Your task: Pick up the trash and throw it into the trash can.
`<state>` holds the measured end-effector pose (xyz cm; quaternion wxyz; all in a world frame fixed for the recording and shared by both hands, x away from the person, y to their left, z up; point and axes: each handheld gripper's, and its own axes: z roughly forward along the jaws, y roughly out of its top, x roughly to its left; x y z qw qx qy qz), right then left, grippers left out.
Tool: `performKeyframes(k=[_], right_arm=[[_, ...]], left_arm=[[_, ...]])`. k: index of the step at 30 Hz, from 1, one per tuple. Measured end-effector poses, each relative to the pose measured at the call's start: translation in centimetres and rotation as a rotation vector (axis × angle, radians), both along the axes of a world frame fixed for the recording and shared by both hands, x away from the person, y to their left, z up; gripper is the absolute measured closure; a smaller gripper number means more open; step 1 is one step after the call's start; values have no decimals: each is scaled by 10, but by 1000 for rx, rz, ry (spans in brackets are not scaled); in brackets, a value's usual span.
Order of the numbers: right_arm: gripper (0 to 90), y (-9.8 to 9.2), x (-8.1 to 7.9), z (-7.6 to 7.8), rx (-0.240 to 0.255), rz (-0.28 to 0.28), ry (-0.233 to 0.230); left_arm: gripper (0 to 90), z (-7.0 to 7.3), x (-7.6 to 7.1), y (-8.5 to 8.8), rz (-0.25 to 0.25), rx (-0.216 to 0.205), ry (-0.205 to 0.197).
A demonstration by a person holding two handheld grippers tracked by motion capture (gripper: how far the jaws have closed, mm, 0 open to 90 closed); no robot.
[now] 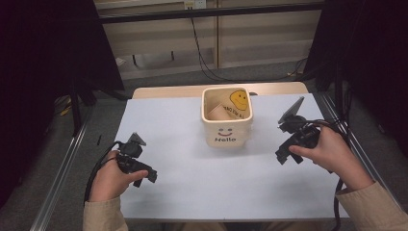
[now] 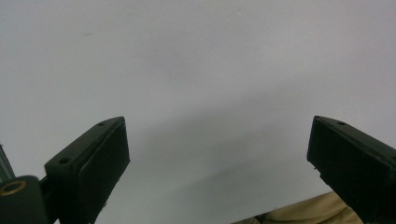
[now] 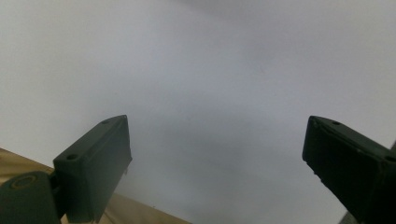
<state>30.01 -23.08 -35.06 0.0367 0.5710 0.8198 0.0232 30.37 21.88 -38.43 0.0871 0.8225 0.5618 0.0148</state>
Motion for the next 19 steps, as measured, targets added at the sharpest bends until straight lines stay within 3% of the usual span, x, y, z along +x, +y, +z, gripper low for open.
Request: performKeyframes(k=[4, 7, 18, 19], right_arm=[[82, -11, -16, -22, 20, -7, 3], [81, -15, -23, -30, 31, -13, -4], [78, -19, -37, -42, 47, -15, -10], [76, -19, -38, -42, 32, -17, -13]], left_arm=[[56, 0, 0, -1, -1, -1, 2], [56, 1, 1, -1, -5, 3, 12], [56, -1, 2, -3, 4, 5, 9], [56, -1, 2, -3, 4, 5, 9]])
